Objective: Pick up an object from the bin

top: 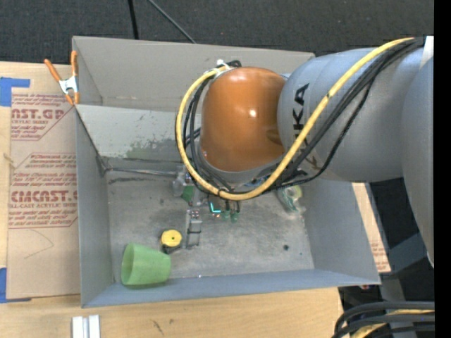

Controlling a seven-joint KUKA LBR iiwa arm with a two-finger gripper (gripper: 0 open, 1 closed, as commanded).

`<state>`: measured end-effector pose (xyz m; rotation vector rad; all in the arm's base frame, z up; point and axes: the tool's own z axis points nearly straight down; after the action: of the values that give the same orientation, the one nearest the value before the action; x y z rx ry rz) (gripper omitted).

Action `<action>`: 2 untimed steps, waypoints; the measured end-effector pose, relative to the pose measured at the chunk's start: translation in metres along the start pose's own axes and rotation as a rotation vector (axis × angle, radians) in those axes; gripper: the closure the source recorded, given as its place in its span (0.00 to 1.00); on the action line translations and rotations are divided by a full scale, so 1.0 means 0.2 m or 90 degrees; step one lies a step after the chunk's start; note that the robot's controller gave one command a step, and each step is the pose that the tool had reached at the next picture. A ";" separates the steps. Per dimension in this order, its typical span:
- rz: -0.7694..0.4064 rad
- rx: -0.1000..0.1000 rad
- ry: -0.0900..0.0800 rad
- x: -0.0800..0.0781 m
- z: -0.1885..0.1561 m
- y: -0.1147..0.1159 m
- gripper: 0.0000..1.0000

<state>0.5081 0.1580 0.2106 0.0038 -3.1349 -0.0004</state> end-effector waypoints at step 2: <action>-0.022 0.004 -0.004 0.12 0.68 0.18 0.00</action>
Offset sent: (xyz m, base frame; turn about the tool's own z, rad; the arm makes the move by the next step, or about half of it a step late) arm -0.0101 0.0106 -0.1265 0.2123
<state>0.4830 0.1939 0.0754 0.0585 -3.1414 0.0083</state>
